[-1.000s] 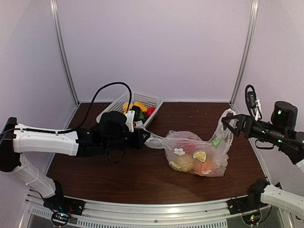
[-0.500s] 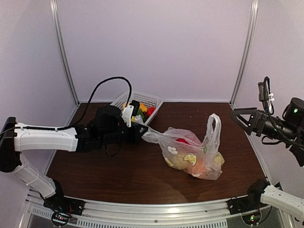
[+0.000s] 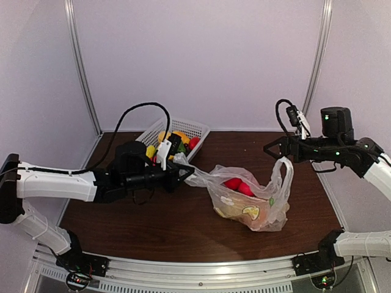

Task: Untie the knot of the plastic bag and take out the fruit
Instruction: Adjust the bag opening for the takeout bag.

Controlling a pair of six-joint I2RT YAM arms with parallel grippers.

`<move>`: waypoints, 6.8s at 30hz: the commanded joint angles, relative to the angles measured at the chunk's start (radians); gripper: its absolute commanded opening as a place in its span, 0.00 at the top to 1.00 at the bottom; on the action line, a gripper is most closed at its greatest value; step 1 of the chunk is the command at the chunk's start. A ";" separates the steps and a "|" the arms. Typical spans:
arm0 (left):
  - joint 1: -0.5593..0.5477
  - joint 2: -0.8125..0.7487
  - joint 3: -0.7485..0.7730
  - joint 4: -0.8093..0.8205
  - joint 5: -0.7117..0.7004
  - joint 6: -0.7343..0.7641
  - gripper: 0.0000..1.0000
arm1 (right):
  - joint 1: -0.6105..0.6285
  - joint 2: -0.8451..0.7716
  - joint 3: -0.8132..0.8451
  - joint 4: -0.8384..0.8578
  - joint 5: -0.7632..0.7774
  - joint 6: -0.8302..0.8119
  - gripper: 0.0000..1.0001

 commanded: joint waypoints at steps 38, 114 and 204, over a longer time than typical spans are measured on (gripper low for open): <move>0.004 0.021 0.110 -0.086 0.034 0.072 1.00 | 0.294 0.347 -0.037 0.160 0.250 -0.044 1.00; 0.062 0.200 0.104 -0.023 -0.030 -0.379 1.00 | -0.017 0.150 0.278 0.179 0.541 -0.075 1.00; 0.272 0.388 0.523 -0.163 0.186 -0.201 1.00 | 0.241 0.274 0.004 -0.089 0.238 -0.152 0.95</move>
